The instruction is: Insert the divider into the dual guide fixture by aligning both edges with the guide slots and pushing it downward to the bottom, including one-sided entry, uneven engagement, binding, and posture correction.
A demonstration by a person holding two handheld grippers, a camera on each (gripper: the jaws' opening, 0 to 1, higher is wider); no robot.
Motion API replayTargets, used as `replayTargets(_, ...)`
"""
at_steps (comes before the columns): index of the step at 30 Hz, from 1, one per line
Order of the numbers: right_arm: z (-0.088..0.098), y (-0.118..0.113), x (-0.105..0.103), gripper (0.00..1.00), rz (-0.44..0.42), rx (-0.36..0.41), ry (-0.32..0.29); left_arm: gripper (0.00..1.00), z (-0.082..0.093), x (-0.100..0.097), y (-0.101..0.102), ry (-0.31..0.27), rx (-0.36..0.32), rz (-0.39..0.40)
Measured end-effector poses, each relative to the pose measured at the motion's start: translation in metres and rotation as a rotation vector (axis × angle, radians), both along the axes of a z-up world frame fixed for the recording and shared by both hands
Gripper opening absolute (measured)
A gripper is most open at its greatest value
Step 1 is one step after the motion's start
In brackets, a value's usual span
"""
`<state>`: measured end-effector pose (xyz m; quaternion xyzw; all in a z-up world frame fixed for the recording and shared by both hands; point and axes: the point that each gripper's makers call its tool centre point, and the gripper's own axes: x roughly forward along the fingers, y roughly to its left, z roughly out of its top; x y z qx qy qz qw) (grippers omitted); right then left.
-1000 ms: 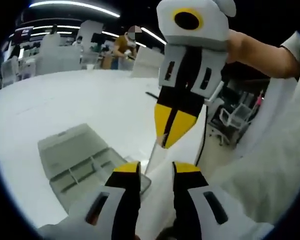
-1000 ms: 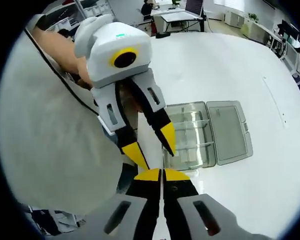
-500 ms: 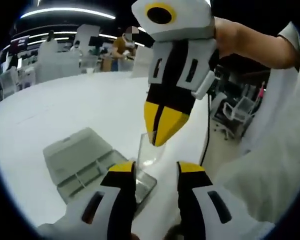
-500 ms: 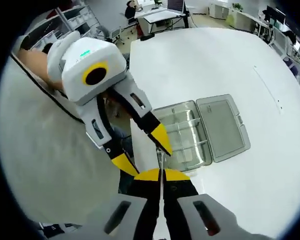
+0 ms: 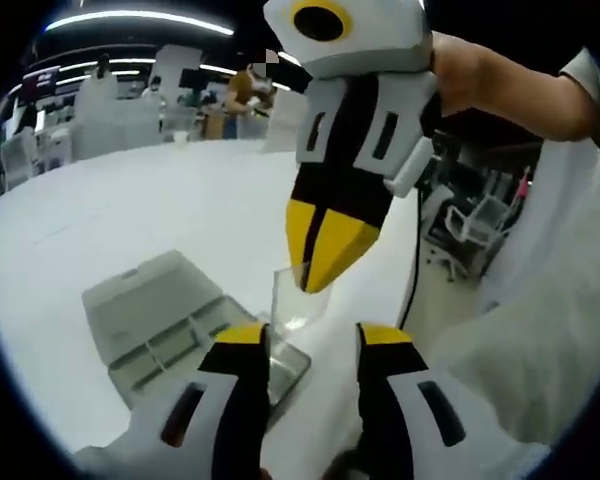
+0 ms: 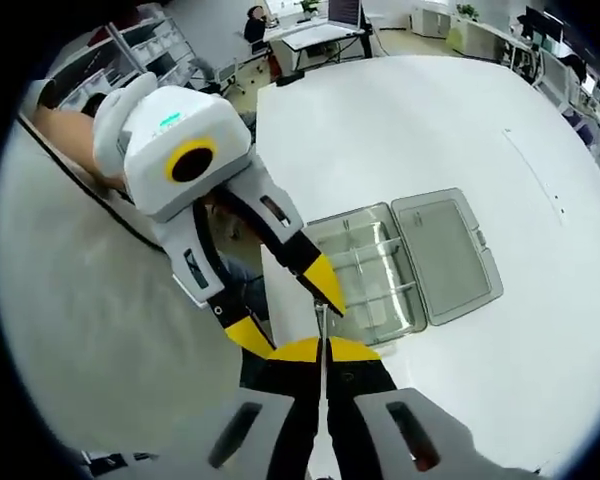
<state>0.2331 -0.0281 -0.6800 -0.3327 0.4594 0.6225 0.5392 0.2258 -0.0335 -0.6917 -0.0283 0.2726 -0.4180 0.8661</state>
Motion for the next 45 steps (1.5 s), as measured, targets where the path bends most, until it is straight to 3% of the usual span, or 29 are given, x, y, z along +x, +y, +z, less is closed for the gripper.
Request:
replayTargets(26, -0.015, 0.002, 0.016, 0.0, 0.107, -0.077, -0.093, 0.67, -0.003, 0.004, 0.024, 0.0, 0.019, 0.093)
replayTargets(45, -0.029, 0.004, 0.023, 0.0, 0.149, -0.103, -0.116, 0.79, -0.01, 0.005, 0.034, 0.018, 0.036, 0.133)
